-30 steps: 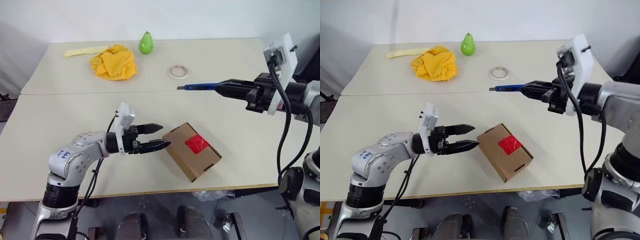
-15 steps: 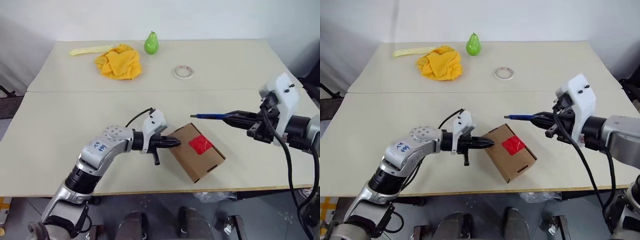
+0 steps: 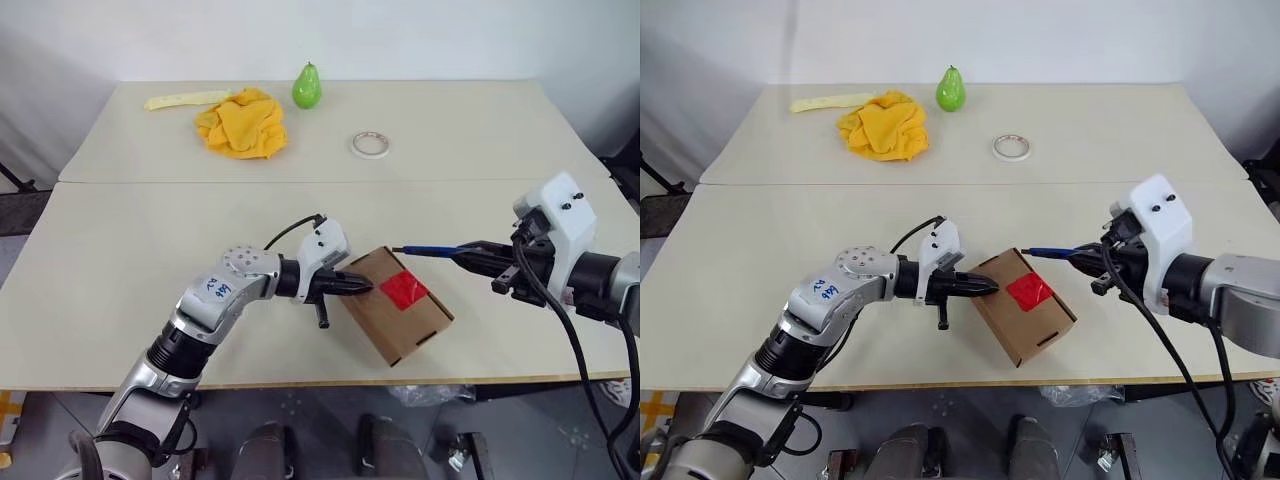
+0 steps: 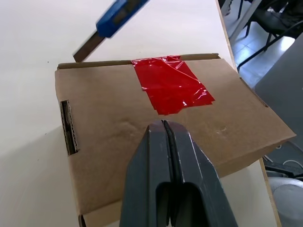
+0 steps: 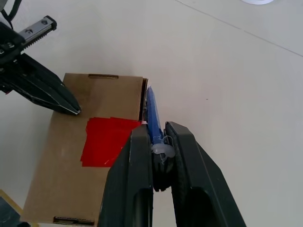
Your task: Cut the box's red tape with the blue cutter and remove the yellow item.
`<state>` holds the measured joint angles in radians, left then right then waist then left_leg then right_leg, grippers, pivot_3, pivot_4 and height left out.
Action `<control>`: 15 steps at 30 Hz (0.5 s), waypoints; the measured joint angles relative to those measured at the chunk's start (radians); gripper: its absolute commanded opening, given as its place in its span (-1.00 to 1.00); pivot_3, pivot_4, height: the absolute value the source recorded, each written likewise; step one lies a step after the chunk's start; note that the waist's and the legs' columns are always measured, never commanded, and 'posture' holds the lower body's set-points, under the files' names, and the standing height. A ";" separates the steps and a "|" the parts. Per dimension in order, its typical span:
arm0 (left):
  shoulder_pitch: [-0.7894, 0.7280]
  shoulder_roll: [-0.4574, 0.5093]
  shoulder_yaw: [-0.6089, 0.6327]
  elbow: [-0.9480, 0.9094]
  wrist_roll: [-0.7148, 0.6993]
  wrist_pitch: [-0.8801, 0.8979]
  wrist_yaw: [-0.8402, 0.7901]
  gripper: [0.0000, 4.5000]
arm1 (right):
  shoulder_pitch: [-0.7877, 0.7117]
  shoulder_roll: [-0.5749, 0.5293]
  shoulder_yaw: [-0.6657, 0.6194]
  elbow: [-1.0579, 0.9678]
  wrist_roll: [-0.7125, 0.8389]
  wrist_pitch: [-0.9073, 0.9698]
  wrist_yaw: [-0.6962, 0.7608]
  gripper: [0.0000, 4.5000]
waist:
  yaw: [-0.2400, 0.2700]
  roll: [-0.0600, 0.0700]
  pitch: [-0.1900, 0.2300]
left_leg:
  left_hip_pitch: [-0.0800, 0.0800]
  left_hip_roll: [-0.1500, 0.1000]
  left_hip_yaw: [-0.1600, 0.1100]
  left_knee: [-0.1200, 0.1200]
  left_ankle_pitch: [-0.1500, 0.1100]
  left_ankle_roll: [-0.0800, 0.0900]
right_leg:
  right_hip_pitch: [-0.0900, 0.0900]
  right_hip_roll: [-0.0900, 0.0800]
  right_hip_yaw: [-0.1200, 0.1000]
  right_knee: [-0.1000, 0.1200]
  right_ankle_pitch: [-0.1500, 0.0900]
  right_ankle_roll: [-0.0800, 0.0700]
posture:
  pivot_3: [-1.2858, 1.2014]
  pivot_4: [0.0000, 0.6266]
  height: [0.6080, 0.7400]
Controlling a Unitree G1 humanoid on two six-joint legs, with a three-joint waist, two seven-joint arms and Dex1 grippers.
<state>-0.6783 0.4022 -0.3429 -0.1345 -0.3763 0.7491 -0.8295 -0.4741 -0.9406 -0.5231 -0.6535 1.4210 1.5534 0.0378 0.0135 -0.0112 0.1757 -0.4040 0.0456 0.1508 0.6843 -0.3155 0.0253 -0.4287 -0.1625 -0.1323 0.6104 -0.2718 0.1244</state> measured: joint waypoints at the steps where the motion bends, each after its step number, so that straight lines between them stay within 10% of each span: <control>1: -0.001 -0.002 -0.001 0.002 0.003 0.000 -0.003 -1.00 | 0.018 -0.015 0.000 0.001 0.028 -0.025 -0.018 -0.94 | 0.002 0.000 0.000 | 0.000 0.000 0.000 0.000 0.000 0.000 | 0.000 0.000 0.000 0.000 0.000 0.000 | 0.03 -0.52 1.00; 15: -0.014 -0.028 -0.005 0.032 0.036 -0.017 -0.024 -1.00 | 0.177 -0.265 0.059 0.020 0.332 -0.365 -0.209 -0.94 | 0.012 0.000 0.000 | 0.000 0.000 0.000 0.001 0.000 0.001 | 0.001 0.000 0.000 -0.001 0.000 0.000 | 0.03 -0.52 1.00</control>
<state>-0.6919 0.3743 -0.3476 -0.1028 -0.3406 0.7322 -0.8538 -0.2970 -1.2053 -0.4645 -0.6339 1.7526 1.1889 -0.1717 0.0250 -0.0116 0.1759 -0.4039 0.0456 0.1508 0.6852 -0.3153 0.0259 -0.4279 -0.1626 -0.1324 0.6098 -0.2715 0.1244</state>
